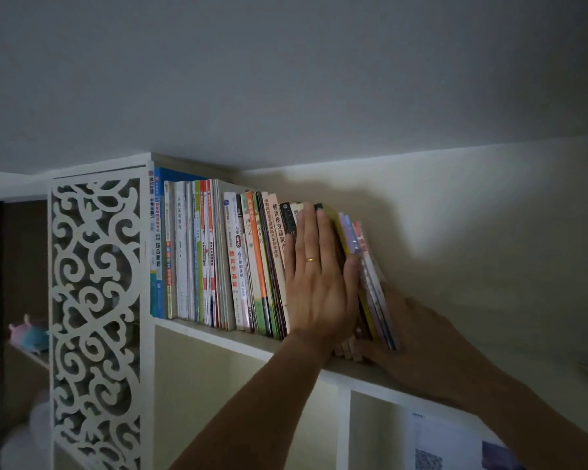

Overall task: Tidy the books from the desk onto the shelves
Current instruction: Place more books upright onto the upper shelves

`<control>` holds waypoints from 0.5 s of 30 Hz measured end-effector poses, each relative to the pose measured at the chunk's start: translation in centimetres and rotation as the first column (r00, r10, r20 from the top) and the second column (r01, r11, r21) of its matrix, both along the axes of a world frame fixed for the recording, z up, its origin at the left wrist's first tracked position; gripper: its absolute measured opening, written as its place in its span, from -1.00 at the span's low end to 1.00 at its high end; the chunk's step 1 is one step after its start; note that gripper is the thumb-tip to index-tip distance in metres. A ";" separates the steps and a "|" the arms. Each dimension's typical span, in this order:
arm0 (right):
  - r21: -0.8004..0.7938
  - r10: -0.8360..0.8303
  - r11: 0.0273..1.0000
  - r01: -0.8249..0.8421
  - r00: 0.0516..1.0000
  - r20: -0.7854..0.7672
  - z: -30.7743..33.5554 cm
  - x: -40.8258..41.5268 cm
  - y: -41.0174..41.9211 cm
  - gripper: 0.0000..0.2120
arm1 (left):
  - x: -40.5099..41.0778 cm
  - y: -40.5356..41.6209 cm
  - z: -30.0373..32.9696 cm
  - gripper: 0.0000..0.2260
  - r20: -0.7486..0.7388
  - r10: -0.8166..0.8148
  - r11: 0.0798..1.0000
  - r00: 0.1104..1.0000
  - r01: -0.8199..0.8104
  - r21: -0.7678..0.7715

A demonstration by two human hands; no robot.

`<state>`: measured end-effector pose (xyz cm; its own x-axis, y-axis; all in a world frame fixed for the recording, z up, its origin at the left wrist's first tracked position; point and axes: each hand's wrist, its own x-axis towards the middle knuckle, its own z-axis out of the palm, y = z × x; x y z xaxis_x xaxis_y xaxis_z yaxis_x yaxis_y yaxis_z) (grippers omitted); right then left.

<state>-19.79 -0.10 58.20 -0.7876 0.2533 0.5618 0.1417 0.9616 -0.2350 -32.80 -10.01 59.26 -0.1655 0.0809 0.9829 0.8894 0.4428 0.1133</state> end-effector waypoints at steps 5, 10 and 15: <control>-0.089 0.039 0.995 -0.035 0.998 0.039 0.6 0.0 -0.1 0.05 | 0.1 -0.7 0.2 -0.38 0.055 0.039 0.998 0.998 -0.036 -0.048; -0.205 0.068 0.975 -0.083 0.995 -0.078 -0.5 2.6 -2.3 -0.20 | 1.9 -3.7 -2.7 -0.36 0.099 -0.111 0.978 0.989 0.126 -0.165; -0.359 -0.063 0.932 0.040 0.997 -0.050 -1.1 3.4 -1.7 -0.01 | 2.2 -7.3 -7.2 -0.42 0.148 -0.137 0.951 0.979 0.172 -0.258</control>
<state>-16.40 -1.85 57.14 -0.7358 0.4855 0.4722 0.1636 0.8040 -0.5716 -30.62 -17.32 52.02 -0.2523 0.3732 0.8928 0.9352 0.3311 0.1259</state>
